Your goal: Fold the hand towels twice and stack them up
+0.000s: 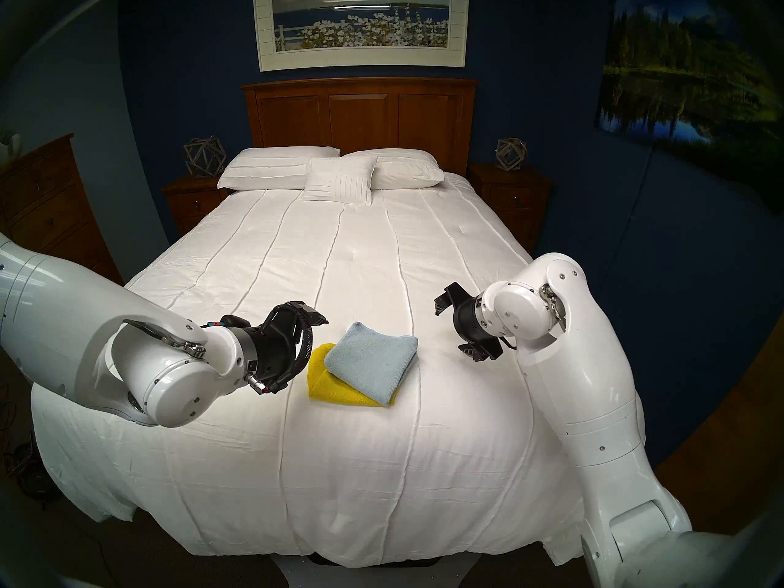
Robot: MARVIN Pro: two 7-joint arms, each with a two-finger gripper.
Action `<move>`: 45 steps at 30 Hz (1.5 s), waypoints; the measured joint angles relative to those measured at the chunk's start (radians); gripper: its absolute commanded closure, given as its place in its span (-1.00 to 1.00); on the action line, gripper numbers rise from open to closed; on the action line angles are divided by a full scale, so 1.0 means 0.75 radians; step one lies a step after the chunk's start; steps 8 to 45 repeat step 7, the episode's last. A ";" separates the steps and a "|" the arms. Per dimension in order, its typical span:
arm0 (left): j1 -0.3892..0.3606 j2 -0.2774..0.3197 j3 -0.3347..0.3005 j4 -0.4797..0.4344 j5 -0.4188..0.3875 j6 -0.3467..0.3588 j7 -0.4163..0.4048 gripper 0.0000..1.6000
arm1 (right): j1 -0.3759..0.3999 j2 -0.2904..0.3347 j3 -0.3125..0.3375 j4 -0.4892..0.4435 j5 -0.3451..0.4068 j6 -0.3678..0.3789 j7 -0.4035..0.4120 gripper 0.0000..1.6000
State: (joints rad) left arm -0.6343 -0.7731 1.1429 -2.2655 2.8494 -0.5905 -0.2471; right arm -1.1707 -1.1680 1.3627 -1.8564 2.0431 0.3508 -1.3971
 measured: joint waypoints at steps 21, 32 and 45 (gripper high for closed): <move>0.000 -0.004 0.000 0.002 0.005 0.001 0.000 -1.00 | 0.001 -0.004 0.001 -0.001 -0.002 -0.005 -0.002 -1.00; 0.000 -0.004 0.000 0.002 0.005 0.001 0.000 -1.00 | 0.001 -0.004 0.001 -0.001 -0.002 -0.005 -0.002 -1.00; 0.000 -0.004 0.000 0.002 0.005 0.001 0.000 -1.00 | 0.001 -0.004 0.001 -0.001 -0.002 -0.005 -0.002 -1.00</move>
